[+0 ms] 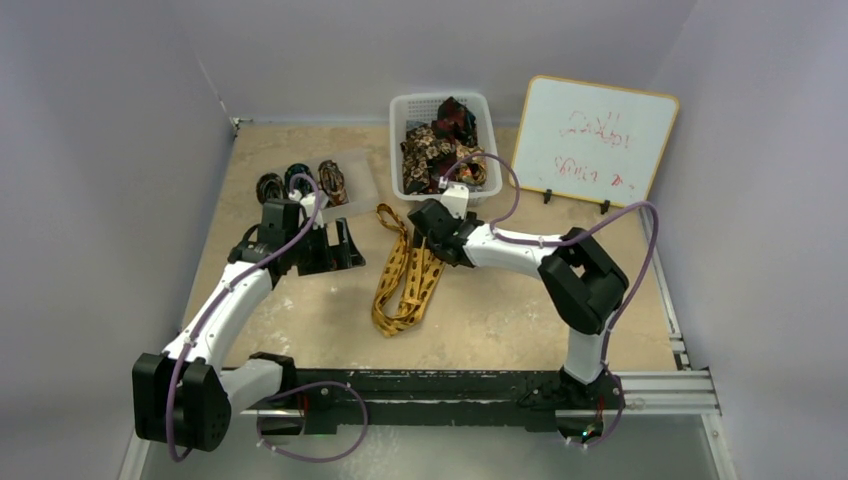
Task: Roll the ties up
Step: Flatten out the tie at the center of the board.
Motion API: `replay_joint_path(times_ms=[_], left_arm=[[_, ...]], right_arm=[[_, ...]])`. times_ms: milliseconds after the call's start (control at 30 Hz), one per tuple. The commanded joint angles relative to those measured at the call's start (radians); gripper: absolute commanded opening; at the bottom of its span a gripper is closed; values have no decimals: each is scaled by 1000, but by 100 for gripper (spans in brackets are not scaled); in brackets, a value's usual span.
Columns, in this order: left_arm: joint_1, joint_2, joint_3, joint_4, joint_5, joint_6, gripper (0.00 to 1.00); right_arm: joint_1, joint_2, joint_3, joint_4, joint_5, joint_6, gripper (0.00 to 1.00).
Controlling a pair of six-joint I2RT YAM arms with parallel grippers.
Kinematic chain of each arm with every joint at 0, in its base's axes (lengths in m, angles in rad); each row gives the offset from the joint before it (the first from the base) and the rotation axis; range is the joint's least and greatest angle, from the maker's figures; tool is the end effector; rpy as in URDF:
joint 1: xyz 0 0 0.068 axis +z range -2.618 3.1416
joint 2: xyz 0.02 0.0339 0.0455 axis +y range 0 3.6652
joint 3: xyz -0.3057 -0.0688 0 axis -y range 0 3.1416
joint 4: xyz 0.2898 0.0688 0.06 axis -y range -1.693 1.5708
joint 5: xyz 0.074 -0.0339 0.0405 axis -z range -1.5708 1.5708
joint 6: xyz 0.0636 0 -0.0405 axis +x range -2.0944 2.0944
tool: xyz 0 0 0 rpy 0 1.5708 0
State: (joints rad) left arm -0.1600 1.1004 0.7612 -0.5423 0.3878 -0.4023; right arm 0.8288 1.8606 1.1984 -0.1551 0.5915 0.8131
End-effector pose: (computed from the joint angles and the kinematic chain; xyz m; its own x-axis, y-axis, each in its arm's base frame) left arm 0.2521 -0.0650 0.2436 -0.8517 -0.2297 -0.4710 0.0559 0.8538 -0.5175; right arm 0.3367 0.3148 0.1831 -0.5959 0.2423 -0.7656 0.1147 0.9693 0.2175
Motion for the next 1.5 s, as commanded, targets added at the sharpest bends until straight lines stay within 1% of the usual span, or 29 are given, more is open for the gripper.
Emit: replay_joint_path(times_ms=[0, 200, 333, 367, 433, 467, 533, 567, 667, 733, 800, 867, 900, 967, 1000, 1067, 1100, 1200, 1267, 1300, 1367, 1433, 1467], left_arm=[[-3, -9, 39, 4, -18, 11, 95], [-3, -23, 37, 1, -30, 11, 95], [-3, -22, 39, 1, -32, 10, 95], [-3, -22, 38, 1, -32, 9, 95], [-3, -22, 39, 1, -33, 11, 95], [-3, -21, 39, 1, -32, 11, 95], [-3, -19, 39, 1, -32, 11, 95], [-3, -20, 39, 1, -32, 11, 95], [-3, -20, 38, 1, -29, 11, 95], [-3, -19, 39, 1, -26, 12, 95], [-3, -20, 38, 3, -22, 12, 95], [-3, -22, 37, 5, -19, 13, 95], [-3, -23, 35, 6, -16, 13, 95], [-3, -24, 35, 7, -12, 14, 95], [-3, -25, 36, 7, -12, 14, 95], [-3, -27, 35, 7, -12, 13, 95], [-3, -30, 36, 7, -13, 13, 95], [-3, -40, 34, 8, -18, 11, 95], [-4, -45, 35, 7, -27, 10, 95], [-3, -48, 35, 5, -31, 8, 95], [-3, -59, 37, 0, -55, 3, 95], [-3, -77, 37, -9, -94, -9, 95], [-3, -85, 37, -12, -113, -12, 96]], right_arm=[[23, 19, 57, -17, 6, -37, 87], [44, 119, 112, -47, 8, -39, 85], [44, 143, 114, -91, 63, -20, 82], [44, 140, 103, -92, 67, -18, 78], [44, 132, 65, -81, 59, -19, 67], [44, 127, 46, -80, 60, -17, 59], [44, 106, 0, -84, 81, -2, 40], [44, 81, -29, -78, 95, 8, 33], [22, -3, -138, -70, 111, 46, 22], [-4, -96, -242, -61, 127, 69, 21], [-62, -211, -332, -34, 118, 72, 22], [-144, -288, -393, -9, 62, 71, 22], [-178, -340, -436, 23, 34, 59, 25], [-236, -375, -455, 12, 18, 69, 28], [-262, -378, -449, -13, 17, 82, 31], [-295, -379, -432, -49, 25, 96, 53], [-298, -387, -419, -57, 33, 92, 57], [-298, -456, -364, -40, 21, 22, 63], [-297, -514, -359, 32, -64, -46, 67], [-296, -540, -371, 96, -123, -87, 70], [-296, -572, -416, 260, -292, -183, 76], [-294, -544, -445, 396, -488, -216, 78], [-279, -515, -436, 440, -551, -222, 79]])
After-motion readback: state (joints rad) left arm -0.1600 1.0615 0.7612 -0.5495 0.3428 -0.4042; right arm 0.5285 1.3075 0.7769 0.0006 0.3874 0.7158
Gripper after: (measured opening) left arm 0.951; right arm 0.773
